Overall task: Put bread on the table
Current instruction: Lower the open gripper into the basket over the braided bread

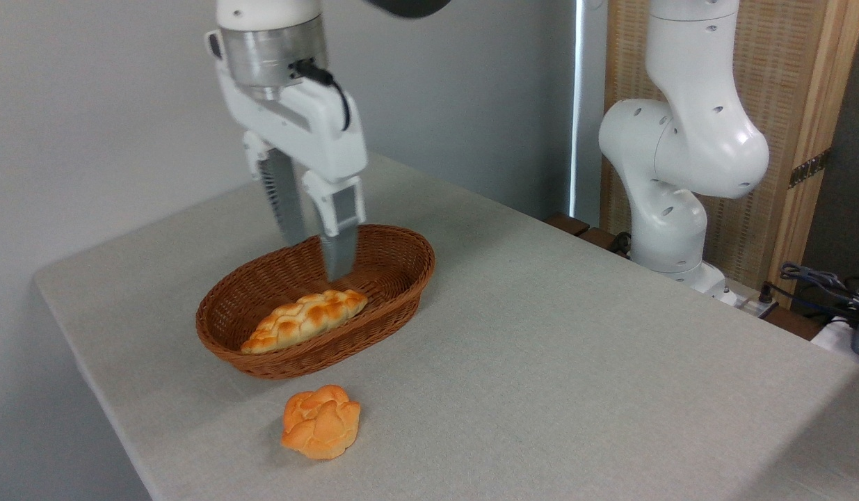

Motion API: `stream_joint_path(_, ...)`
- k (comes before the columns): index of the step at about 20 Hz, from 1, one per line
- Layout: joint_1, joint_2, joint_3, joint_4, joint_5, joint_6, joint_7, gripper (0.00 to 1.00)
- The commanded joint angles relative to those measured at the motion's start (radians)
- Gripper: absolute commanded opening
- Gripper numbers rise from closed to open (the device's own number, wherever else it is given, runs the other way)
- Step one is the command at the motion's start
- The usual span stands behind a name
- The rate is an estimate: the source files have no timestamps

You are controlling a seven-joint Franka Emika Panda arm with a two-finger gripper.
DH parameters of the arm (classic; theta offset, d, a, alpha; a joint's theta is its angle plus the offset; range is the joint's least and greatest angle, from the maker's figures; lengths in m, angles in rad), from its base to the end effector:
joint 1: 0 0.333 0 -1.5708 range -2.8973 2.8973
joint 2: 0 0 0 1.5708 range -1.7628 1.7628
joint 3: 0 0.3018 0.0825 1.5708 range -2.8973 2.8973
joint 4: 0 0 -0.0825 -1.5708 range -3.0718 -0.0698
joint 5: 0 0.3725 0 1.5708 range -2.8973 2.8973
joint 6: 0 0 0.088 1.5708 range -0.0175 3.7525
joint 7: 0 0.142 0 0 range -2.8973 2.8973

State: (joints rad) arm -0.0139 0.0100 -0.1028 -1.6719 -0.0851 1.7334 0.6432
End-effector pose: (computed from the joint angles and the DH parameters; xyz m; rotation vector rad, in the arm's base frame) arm 0.5551 -0.0756 0.5379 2.8582 -1.1222 0.1106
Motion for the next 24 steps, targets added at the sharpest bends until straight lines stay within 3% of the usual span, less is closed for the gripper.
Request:
stream_joint_path(1, -0.003, -0.028, -0.092, -0.162, -0.015, 0.200, -0.135, 1.00)
stream_joint_path(8, -0.003, -0.024, -0.212, -0.365, -0.015, 0.457, -0.189, 1.00)
stream_joint_path(20, -0.003, -0.009, -0.229, -0.465, 0.013, 0.586, -0.169, 1.00)
stream_joint_path(22, -0.003, -0.008, -0.235, -0.465, 0.033, 0.586, -0.169, 1.00)
stream_joint_path(24, -0.003, -0.008, -0.236, -0.465, 0.099, 0.584, -0.168, 1.00)
